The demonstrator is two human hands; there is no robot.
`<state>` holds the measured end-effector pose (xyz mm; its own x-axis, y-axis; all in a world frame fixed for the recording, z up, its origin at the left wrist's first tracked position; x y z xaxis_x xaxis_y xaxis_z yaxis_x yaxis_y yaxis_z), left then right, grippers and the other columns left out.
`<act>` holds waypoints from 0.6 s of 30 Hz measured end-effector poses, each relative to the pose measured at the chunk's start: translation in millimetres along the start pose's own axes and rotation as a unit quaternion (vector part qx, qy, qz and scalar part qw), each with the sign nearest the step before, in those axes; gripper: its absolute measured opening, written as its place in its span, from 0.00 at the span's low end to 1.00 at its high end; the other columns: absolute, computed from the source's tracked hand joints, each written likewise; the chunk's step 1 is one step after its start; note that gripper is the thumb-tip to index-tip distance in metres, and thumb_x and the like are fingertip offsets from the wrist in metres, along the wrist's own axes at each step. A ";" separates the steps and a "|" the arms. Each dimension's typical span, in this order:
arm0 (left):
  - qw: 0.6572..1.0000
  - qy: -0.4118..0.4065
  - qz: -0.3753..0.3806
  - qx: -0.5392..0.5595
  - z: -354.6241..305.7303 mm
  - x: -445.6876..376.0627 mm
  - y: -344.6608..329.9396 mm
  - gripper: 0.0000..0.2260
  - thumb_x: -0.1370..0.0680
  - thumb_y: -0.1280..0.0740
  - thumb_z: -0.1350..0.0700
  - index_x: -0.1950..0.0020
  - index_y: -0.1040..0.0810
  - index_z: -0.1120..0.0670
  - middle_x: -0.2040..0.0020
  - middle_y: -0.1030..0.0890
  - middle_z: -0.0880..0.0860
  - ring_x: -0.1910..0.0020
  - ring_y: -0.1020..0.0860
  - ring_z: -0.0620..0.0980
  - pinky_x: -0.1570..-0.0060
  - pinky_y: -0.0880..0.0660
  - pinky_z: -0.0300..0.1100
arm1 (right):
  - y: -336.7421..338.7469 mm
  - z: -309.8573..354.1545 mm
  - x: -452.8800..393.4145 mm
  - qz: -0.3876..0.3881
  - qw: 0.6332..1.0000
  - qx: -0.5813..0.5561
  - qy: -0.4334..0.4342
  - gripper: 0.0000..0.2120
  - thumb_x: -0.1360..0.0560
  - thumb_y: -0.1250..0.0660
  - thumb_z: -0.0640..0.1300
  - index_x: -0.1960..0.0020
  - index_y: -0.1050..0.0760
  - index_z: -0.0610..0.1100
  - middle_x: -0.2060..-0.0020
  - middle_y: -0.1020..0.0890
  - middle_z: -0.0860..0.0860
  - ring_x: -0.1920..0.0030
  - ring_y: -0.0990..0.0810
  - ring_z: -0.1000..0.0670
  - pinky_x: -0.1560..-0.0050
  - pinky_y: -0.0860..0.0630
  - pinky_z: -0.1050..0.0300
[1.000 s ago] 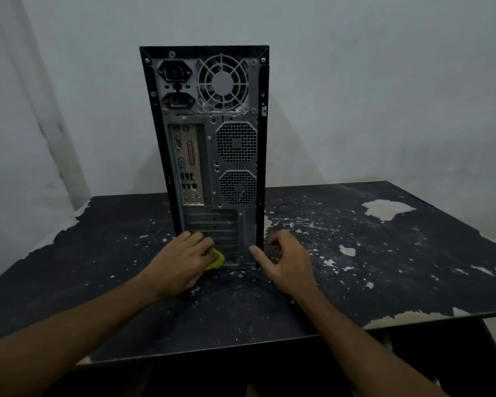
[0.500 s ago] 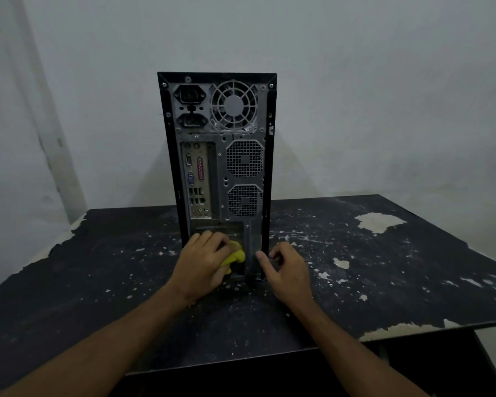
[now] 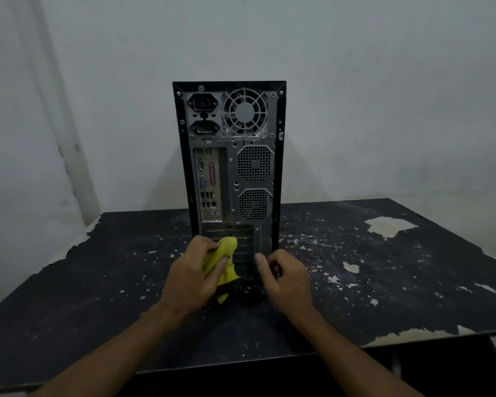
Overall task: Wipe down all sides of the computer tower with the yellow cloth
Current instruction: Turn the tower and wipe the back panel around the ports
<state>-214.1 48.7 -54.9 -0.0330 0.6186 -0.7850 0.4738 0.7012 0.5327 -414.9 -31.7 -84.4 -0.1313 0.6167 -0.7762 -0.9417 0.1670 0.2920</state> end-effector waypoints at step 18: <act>0.970 0.191 -0.125 0.083 14.6 -16.2 28.1 0.23 0.19 0.32 0.55 0.24 0.28 0.52 0.43 0.28 0.46 0.41 0.29 0.48 0.46 0.21 0.54 | -8.7 47.5 -39.3 -0.069 0.990 -0.109 -0.061 0.07 0.17 0.35 0.52 0.41 0.25 0.52 0.53 0.22 0.52 0.54 0.22 0.51 0.57 0.22 0.49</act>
<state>-187.4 53.3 -31.8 -0.4728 0.5454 -0.6921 0.5429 0.7990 0.2587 -386.8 -20.9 -29.9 0.0290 0.6902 -0.7230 -0.9942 0.0947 0.0505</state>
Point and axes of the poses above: each hand's wrist, its own x-axis away from the middle knuckle, its own y-axis out of the back of the hand, z = x × y, the point moved 3 cm from there along -x, towards the middle knuckle
